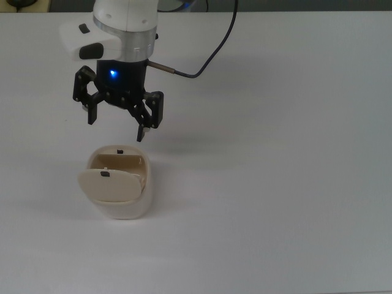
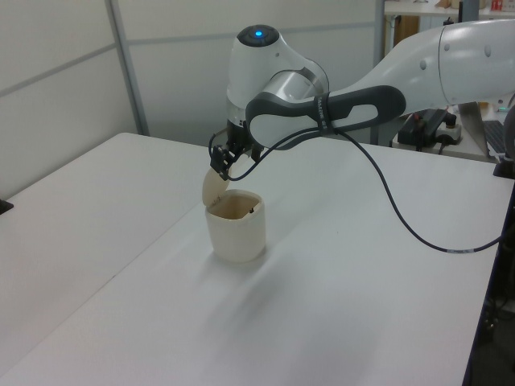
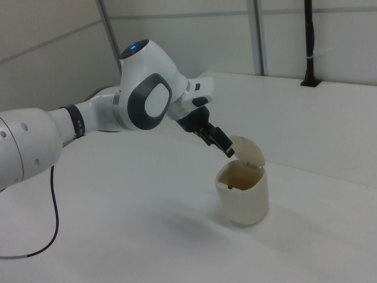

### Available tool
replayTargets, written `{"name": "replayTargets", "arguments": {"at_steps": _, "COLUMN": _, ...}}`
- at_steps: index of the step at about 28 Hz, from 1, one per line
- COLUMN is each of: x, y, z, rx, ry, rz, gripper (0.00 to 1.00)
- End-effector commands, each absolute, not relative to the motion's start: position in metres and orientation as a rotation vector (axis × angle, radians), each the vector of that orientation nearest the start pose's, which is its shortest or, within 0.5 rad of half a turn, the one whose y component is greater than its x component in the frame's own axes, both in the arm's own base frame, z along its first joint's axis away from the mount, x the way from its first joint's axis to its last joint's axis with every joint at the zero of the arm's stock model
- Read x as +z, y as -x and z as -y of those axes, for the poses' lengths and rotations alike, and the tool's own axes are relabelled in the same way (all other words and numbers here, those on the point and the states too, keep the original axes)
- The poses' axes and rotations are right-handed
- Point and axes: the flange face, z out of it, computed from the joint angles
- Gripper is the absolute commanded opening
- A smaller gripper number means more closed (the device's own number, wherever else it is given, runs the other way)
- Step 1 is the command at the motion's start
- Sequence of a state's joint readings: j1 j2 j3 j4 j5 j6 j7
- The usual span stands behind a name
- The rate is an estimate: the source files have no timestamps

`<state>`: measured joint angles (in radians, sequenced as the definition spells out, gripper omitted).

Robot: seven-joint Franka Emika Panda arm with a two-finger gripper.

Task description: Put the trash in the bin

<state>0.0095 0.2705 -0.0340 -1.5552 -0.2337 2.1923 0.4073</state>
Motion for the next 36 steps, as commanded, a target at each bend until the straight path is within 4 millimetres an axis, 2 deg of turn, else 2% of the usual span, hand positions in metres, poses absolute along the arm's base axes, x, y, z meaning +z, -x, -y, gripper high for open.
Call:
{"name": "replayTargets", "arguments": {"at_steps": 1, "x": 0.538, "y": -0.668, "z": 0.015, "rx": -0.565, "ry": 3.205, "rz": -0.589, "gripper": 1.0}}
{"name": "replayTargets", "arguments": {"at_steps": 6, "x": 0.525, "y": -0.655, "z": -0.007, "rx": -0.351, "ry": 3.278, "rz": -0.543, "gripper": 1.0}}
{"name": "replayTargets", "arguments": {"at_steps": 8, "x": 0.523, "y": -0.648, "z": -0.008, "rx": -0.261, "ry": 3.31, "rz": -0.507, "gripper": 1.0}}
{"name": "replayTargets", "arguments": {"at_steps": 10, "x": 0.519, "y": -0.64, "z": -0.015, "rx": -0.142, "ry": 3.349, "rz": -0.415, "gripper": 1.0}}
{"name": "replayTargets", "arguments": {"at_steps": 11, "x": 0.517, "y": -0.631, "z": -0.018, "rx": -0.023, "ry": 3.38, "rz": -0.312, "gripper": 1.0}}
{"name": "replayTargets", "arguments": {"at_steps": 15, "x": 0.52, "y": -0.617, "z": -0.016, "rx": 0.141, "ry": 3.401, "rz": -0.161, "gripper": 1.0}}
{"name": "replayTargets", "arguments": {"at_steps": 18, "x": 0.525, "y": -0.613, "z": -0.016, "rx": 0.165, "ry": 3.401, "rz": -0.065, "gripper": 1.0}}
{"name": "replayTargets", "arguments": {"at_steps": 22, "x": 0.538, "y": -0.608, "z": -0.014, "rx": 0.135, "ry": 3.387, "rz": -0.072, "gripper": 1.0}}
{"name": "replayTargets", "arguments": {"at_steps": 23, "x": 0.549, "y": -0.604, "z": -0.009, "rx": 0.11, "ry": 3.361, "rz": -0.1, "gripper": 1.0}}
{"name": "replayTargets", "arguments": {"at_steps": 27, "x": 0.569, "y": -0.596, "z": 0.002, "rx": 0.065, "ry": 3.27, "rz": -0.122, "gripper": 1.0}}
{"name": "replayTargets", "arguments": {"at_steps": 28, "x": 0.578, "y": -0.592, "z": 0.014, "rx": 0.046, "ry": 3.222, "rz": -0.127, "gripper": 1.0}}
{"name": "replayTargets", "arguments": {"at_steps": 30, "x": 0.587, "y": -0.587, "z": 0.024, "rx": 0.027, "ry": 3.179, "rz": -0.121, "gripper": 1.0}}
{"name": "replayTargets", "arguments": {"at_steps": 33, "x": 0.598, "y": -0.58, "z": 0.026, "rx": 0.009, "ry": 3.135, "rz": -0.061, "gripper": 1.0}}
{"name": "replayTargets", "arguments": {"at_steps": 36, "x": 0.598, "y": -0.576, "z": 0.029, "rx": 0.047, "ry": 3.131, "rz": -0.029, "gripper": 1.0}}
